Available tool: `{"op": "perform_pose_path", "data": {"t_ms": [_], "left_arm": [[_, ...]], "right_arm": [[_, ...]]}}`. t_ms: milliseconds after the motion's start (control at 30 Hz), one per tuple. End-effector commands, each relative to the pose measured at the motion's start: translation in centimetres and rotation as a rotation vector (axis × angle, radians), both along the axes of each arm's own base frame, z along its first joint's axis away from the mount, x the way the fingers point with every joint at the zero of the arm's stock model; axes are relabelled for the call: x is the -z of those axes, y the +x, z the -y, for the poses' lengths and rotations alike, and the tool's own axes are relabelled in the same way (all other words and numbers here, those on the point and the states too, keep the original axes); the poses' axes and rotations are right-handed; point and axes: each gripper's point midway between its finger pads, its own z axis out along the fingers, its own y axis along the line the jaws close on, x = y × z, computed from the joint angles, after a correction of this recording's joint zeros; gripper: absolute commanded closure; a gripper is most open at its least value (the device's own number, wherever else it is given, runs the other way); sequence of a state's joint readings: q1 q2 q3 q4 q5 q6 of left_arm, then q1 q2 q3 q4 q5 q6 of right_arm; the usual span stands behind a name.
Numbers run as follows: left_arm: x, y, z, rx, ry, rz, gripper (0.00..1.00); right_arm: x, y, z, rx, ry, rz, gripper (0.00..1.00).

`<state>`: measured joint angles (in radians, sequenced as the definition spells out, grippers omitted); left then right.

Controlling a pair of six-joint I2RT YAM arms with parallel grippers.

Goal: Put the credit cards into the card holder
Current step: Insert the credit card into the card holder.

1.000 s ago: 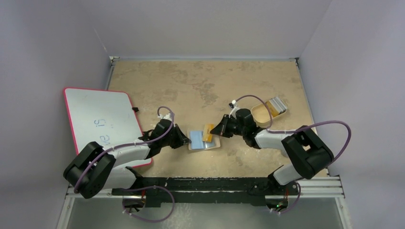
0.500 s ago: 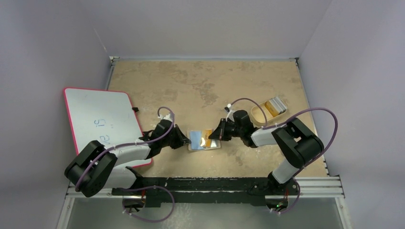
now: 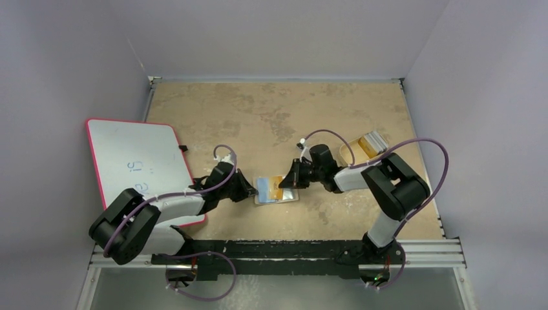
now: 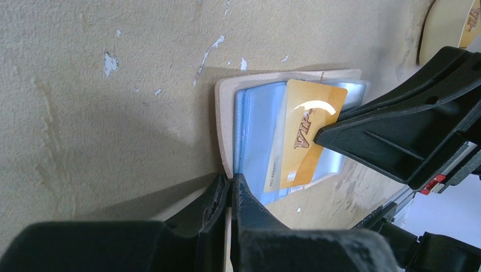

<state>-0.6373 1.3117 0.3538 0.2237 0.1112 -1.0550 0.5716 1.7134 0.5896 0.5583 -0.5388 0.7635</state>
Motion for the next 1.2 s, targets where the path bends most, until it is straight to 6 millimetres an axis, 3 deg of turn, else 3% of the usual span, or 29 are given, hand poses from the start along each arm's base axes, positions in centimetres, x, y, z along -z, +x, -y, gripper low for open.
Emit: {"op": "perform_pose_path", "data": {"t_ms": [0, 533, 733, 900, 1167], "left_arm": [[-1.5, 1.4, 1.1, 0.021, -0.019, 0.062, 1.00], [-1.7, 2.3, 0.2, 0.013, 0.052, 0.113, 1.00], [-2.7, 2.4, 0.6, 0.017, 0.011, 0.146, 1.00], [-3.1, 2.3, 0.7, 0.024, 0.001, 0.155, 1.00], [-2.8, 2.1, 1.1, 0.021, -0.034, 0.148, 1.00]], "right_arm": [[1.3, -0.6, 0.0, -0.038, -0.064, -0.014, 1.00], [2.6, -2.2, 1.8, -0.092, -0.231, -0.124, 1.00], [2.1, -1.0, 2.3, -0.068, -0.292, -0.109, 1.00], [3.2, 0.2, 2.6, -0.065, -0.359, -0.088, 1.00], [2.4, 0.6, 0.9, -0.044, -0.269, -0.097, 1.00]]}}
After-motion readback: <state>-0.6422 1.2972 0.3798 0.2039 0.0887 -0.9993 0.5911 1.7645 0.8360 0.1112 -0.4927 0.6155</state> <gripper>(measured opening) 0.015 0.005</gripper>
